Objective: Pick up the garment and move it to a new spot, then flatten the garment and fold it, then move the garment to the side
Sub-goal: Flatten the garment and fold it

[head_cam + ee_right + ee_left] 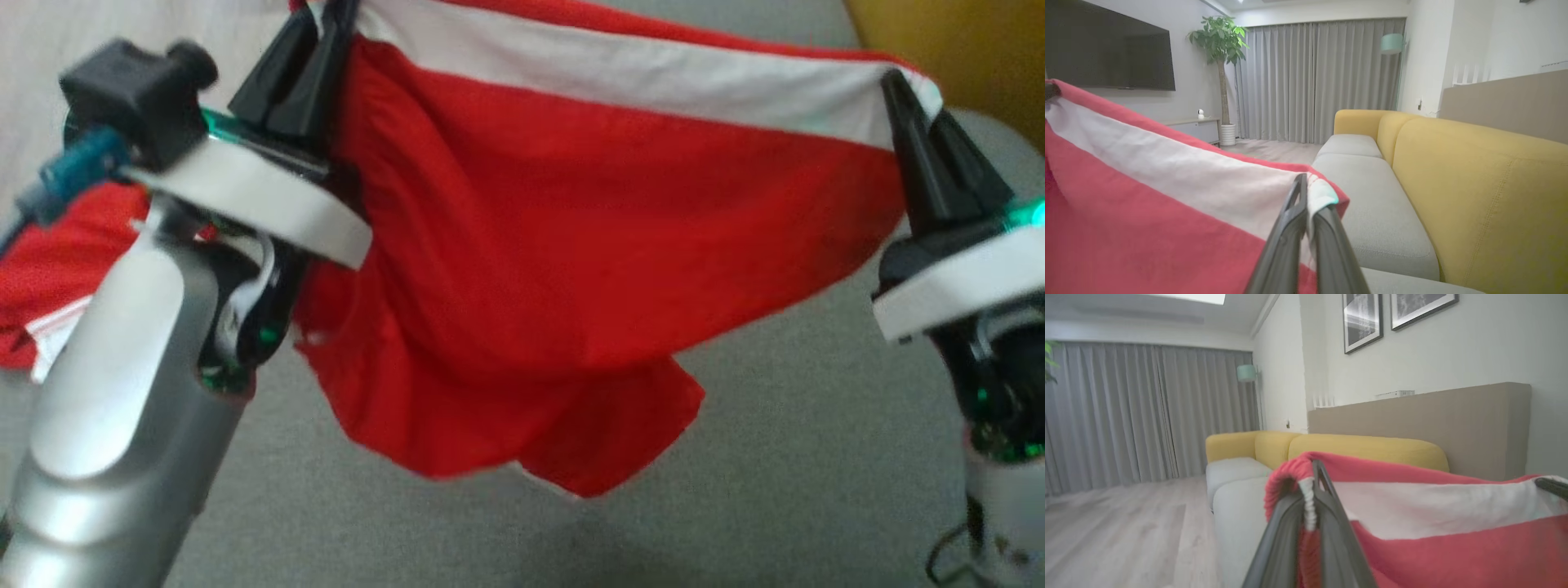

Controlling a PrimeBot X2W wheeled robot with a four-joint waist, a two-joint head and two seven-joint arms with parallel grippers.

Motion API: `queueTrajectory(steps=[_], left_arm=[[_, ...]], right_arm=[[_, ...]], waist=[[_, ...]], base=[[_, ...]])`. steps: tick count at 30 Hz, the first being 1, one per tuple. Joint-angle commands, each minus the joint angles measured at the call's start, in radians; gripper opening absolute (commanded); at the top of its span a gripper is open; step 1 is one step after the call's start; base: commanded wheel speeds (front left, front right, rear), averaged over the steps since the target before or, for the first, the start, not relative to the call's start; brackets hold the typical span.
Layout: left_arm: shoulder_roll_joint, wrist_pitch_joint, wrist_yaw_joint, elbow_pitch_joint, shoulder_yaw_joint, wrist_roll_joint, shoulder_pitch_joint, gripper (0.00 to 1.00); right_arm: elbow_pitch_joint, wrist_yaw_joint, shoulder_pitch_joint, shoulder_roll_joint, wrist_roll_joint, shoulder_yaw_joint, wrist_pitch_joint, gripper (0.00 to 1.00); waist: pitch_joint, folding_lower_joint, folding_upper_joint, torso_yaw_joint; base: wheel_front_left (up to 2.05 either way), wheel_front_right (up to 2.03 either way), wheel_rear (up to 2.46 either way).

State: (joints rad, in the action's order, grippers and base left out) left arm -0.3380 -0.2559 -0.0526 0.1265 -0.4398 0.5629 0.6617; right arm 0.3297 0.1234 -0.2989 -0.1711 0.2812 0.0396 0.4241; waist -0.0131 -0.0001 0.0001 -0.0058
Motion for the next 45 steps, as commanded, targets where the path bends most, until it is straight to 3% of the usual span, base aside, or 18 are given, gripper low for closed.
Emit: queueTrajectory(steps=[1,8,12,17,22,28,36,45], left_arm=[[-0.019,-0.005,-0.001,0.017,0.054,0.002,0.077,0.0],[0.008,-0.006,0.038,-0.171,0.067,0.001,0.307,0.0],[0.072,0.041,0.038,-0.286,0.092,0.022,0.439,0.0],[0.118,0.087,0.056,-0.394,0.096,0.04,0.509,0.0],[0.139,0.127,0.076,-0.443,0.089,0.07,0.42,0.0],[0.134,0.222,0.1,-0.439,0.06,0.075,0.198,0.0],[0.177,0.312,0.084,-0.333,0.036,0.125,-0.101,0.0],[0.172,0.295,0.043,-0.143,0.01,0.196,-0.406,0.0]], right_arm=[[0.022,0.007,-0.066,-0.009,0.007,0.023,0.006,0.0],[-0.204,0.007,-0.411,0.005,-0.02,0.042,-0.056,0.0],[-0.312,0.007,-0.599,0.026,-0.077,0.043,-0.135,0.0],[-0.372,0.007,-0.688,0.048,-0.106,0.055,-0.195,0.0],[-0.425,0.007,-0.598,0.064,-0.097,0.103,-0.248,0.0],[-0.476,0.007,-0.414,0.07,-0.076,0.144,-0.329,0.0],[-0.406,0.007,-0.149,0.078,-0.07,0.085,-0.38,0.0],[-0.245,0.007,0.157,0.115,-0.094,0.015,-0.341,0.0]], waist=[[-0.053,0.0001,-0.0001,-0.013],[-0.242,0.0001,-0.0001,-0.073],[-0.299,0.0001,-0.0001,-0.098],[-0.378,0.0001,-0.0001,-0.121],[-0.453,0.0001,-0.0001,-0.148],[-0.442,0.0001,-0.0001,-0.162],[-0.344,0.0001,-0.0001,-0.132],[-0.156,0.0001,-0.0001,-0.115]], base=[[0.0,0.0,0.0],[0.0,0.0,0.0],[0.0,0.0,0.0],[0.0,0.0,0.0],[0.0,0.0,0.0],[0.0,0.0,0.0],[0.0,0.0,0.0],[0.0,0.0,0.0]])
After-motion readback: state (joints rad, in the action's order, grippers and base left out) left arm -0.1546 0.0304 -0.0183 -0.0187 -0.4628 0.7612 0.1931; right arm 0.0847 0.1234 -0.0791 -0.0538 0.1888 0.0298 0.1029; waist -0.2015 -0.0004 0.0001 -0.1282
